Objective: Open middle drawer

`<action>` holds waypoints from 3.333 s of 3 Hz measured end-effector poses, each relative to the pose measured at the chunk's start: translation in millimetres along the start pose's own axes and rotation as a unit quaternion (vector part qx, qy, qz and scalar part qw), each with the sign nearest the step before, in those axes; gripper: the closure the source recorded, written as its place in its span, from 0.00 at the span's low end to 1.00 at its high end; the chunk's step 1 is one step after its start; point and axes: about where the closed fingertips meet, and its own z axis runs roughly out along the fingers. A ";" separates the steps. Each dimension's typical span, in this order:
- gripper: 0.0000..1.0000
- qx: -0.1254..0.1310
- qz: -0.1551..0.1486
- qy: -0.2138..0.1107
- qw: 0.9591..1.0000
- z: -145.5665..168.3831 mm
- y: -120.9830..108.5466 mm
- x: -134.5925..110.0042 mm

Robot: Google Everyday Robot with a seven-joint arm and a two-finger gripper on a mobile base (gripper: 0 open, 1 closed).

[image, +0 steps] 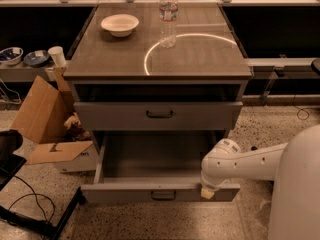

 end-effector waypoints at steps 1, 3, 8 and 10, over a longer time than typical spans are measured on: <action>0.73 0.000 0.000 0.000 1.000 0.0 0.0 0.0; 0.28 0.000 0.000 0.000 1.000 0.1 0.1 0.0; 0.46 -0.040 -0.038 0.007 0.998 -10.0 97.1 40.0; 0.93 -0.040 -0.038 0.007 0.998 -20.5 93.8 39.8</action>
Offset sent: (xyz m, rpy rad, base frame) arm 0.0000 0.0000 0.0000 0.0000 0.0000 0.0000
